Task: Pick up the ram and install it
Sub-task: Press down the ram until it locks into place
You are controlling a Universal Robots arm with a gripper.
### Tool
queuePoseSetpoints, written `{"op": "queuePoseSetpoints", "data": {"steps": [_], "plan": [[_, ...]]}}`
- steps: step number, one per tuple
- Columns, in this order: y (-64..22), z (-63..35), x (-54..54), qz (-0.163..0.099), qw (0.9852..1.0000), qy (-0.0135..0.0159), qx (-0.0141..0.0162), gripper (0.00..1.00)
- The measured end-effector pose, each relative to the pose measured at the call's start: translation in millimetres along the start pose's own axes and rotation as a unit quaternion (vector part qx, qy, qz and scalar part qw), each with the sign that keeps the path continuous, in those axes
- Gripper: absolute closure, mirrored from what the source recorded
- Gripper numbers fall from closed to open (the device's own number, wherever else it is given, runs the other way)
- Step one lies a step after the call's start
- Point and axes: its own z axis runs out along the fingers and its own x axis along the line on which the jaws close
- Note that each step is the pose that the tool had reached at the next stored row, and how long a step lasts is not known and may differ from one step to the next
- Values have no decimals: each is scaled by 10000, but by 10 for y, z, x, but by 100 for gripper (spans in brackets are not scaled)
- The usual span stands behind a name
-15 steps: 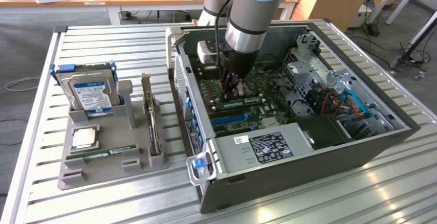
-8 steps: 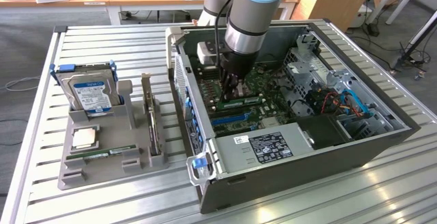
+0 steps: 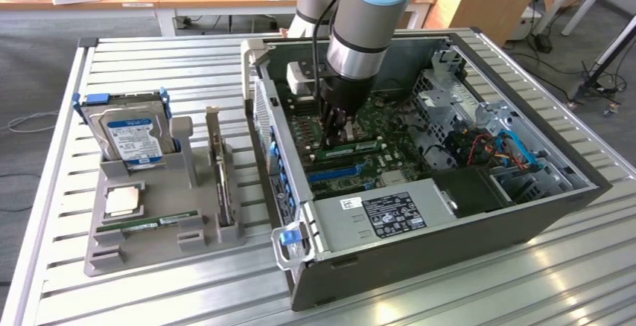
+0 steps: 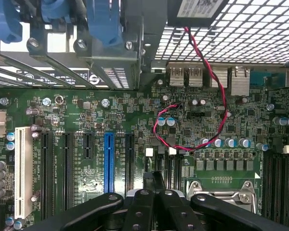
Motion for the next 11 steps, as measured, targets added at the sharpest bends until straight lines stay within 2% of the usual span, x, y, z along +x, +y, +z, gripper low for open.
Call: {"op": "queuePoseSetpoints", "data": {"steps": [11], "plan": [[0, 4, 0, 0, 10000, 1, -1, 89]]}}
